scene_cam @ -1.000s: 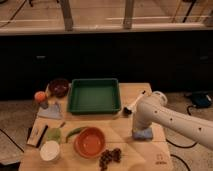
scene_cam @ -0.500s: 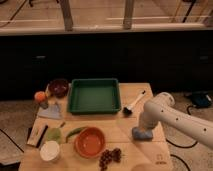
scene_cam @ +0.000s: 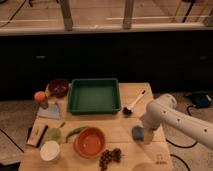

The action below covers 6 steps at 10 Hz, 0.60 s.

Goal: Wipe tray with sponge

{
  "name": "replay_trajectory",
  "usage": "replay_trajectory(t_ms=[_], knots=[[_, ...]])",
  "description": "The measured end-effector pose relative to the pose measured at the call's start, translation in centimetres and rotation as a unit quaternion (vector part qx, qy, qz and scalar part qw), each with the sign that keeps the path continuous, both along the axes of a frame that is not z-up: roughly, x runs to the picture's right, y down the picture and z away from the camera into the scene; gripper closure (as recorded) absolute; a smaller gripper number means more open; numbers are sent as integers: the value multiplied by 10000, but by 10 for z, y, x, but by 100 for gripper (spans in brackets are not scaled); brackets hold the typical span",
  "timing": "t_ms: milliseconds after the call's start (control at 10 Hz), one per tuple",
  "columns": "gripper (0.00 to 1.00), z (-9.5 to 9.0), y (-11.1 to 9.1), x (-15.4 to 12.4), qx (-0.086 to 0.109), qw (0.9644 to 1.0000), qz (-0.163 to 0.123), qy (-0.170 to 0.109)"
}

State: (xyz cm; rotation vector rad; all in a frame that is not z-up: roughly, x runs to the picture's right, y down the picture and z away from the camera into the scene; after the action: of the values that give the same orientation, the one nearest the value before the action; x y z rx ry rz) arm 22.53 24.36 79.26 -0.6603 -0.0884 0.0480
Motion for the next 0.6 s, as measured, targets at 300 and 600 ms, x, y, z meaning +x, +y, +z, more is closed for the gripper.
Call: replay_trajectory(t_ms=[300,600], knots=[[20,8,10,1,-62,9999,72,-34],[27,13,18,3,-116,9998,118,-73]])
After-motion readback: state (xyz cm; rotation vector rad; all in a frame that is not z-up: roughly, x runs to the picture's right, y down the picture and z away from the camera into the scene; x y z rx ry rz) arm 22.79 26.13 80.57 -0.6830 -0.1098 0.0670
